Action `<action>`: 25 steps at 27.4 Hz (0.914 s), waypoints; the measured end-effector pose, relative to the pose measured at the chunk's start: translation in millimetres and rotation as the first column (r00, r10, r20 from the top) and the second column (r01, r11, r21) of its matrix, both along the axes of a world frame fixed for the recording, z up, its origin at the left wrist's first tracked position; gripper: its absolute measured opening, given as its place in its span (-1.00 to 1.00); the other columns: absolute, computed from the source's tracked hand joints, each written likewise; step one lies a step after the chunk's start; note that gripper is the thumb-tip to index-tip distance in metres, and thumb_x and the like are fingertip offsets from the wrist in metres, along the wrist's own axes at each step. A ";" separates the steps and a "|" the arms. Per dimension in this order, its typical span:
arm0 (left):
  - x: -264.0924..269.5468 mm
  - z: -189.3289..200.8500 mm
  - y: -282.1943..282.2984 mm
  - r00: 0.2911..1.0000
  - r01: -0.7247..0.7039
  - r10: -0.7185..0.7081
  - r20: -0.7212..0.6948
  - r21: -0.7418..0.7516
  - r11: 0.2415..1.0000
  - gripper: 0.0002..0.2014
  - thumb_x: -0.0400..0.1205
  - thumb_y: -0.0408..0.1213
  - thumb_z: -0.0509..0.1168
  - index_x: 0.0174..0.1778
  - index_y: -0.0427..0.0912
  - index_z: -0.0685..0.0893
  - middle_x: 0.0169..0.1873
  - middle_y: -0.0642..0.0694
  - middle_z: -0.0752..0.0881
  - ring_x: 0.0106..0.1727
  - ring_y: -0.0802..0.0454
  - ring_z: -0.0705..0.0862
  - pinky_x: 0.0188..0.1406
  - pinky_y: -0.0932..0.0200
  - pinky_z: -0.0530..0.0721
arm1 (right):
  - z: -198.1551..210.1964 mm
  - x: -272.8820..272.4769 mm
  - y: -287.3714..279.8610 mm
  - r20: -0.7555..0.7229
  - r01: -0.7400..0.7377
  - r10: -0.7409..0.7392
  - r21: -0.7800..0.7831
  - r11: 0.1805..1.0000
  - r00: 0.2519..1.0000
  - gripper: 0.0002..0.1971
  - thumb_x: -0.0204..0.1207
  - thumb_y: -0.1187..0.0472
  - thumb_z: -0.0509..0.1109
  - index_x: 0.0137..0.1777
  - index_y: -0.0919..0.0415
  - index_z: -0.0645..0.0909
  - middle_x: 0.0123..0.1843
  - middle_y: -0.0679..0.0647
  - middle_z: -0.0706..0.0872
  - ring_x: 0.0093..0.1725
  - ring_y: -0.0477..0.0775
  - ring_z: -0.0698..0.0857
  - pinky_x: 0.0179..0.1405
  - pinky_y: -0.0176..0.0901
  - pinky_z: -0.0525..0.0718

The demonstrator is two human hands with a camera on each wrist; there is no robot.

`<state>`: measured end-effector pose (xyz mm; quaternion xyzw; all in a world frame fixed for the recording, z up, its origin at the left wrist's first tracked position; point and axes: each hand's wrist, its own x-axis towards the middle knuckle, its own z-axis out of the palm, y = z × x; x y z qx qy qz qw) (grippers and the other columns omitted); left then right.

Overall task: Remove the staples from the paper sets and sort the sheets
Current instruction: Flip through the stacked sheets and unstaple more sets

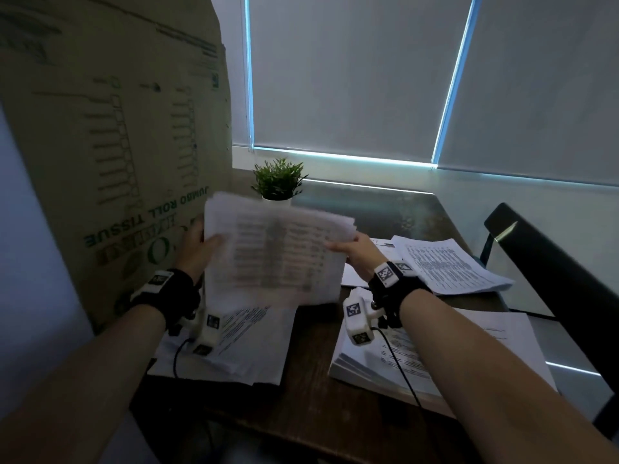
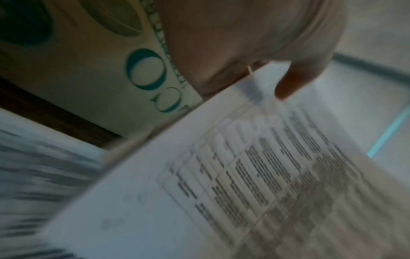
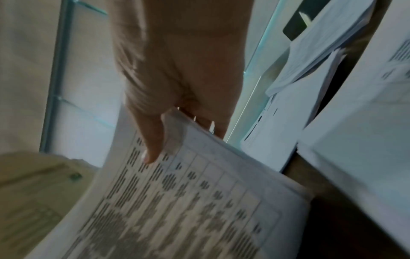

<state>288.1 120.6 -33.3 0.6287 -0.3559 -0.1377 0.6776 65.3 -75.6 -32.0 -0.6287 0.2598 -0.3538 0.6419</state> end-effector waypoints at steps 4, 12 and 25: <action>-21.5 -20.7 6.1 0.987 -0.072 0.073 -0.147 0.007 0.997 -0.64 0.61 -0.51 0.15 0.23 -0.02 0.51 -0.05 -0.05 0.69 0.02 -0.16 0.66 -0.14 0.08 0.64 | -10.4 8.9 7.6 -0.119 -0.012 0.010 -0.015 1.000 0.993 -0.53 0.42 0.43 0.56 0.32 0.35 0.57 0.19 0.25 0.78 0.12 0.23 0.79 0.16 0.19 0.77; 2.3 -1.9 -9.7 0.949 -0.245 0.267 0.169 -0.140 0.959 -0.34 0.48 -0.48 0.31 0.44 0.14 0.35 0.32 -0.13 0.50 0.33 -0.07 0.51 0.31 -0.05 0.56 | 7.2 13.8 11.6 0.019 0.247 -0.260 -0.388 0.888 0.965 -0.31 0.38 0.30 0.64 0.48 0.16 0.41 0.23 0.12 0.62 0.18 0.05 0.63 0.14 -0.18 0.64; -4.0 -11.8 -20.0 0.991 -0.128 0.129 0.035 -0.031 0.991 -0.72 0.58 -0.50 0.31 0.16 -0.19 0.50 -0.02 -0.15 0.65 0.03 -0.09 0.64 0.06 -0.03 0.65 | 37.1 72.5 58.9 -0.380 -0.367 -0.500 -0.921 0.129 0.778 -0.17 0.58 0.27 0.30 0.76 0.12 -0.07 0.74 0.17 0.16 0.71 0.14 0.17 0.71 0.20 0.06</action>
